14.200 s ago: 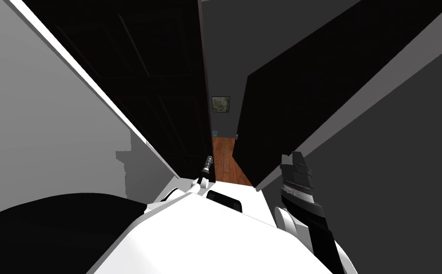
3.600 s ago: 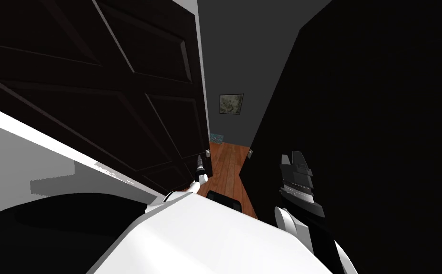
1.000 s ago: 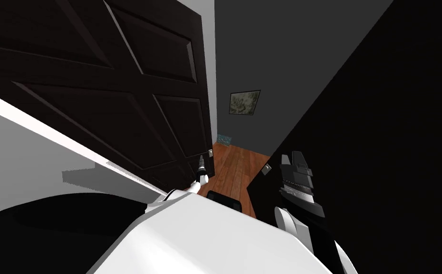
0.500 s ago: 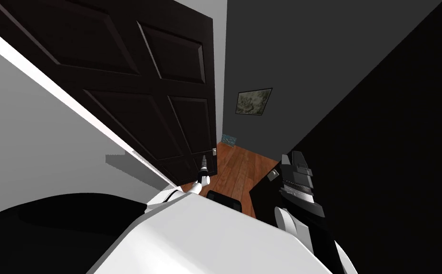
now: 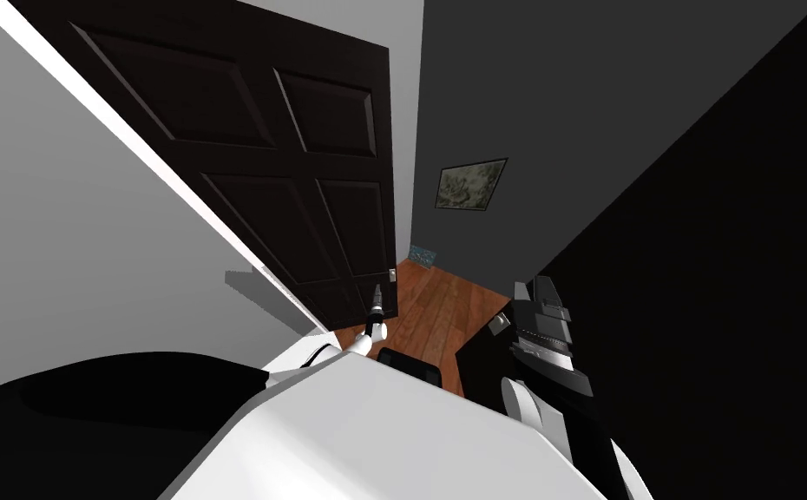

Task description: Push the door open

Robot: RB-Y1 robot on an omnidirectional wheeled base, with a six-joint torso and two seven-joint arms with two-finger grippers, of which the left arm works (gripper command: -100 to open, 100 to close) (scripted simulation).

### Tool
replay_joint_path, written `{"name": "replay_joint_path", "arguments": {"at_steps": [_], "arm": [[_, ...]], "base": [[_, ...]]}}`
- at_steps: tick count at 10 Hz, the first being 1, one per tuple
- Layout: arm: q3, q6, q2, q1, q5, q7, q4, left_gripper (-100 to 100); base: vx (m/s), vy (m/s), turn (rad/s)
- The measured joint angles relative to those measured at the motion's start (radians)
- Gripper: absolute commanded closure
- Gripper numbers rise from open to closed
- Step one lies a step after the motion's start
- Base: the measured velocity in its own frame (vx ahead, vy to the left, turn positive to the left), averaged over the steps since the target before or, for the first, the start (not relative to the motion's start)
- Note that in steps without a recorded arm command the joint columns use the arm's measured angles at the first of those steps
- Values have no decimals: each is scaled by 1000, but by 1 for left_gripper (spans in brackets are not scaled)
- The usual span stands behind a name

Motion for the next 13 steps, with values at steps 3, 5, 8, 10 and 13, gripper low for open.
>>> {"name": "replay_joint_path", "arguments": {"at_steps": [3,5,8,10,13], "arm": [[-29,15,-18,8,3,-2,-24,-100],[-44,4,-28,4,3,8,-9,-100],[-52,21,-38,13,5,-3,-33,-100],[-51,33,-26,27,4,-11,-62,-100],[-50,18,10,8,4,1,-23,-100]], "base": [[11,-152,158],[-10,-92,1],[17,-35,31],[23,167,13],[117,144,4]]}}
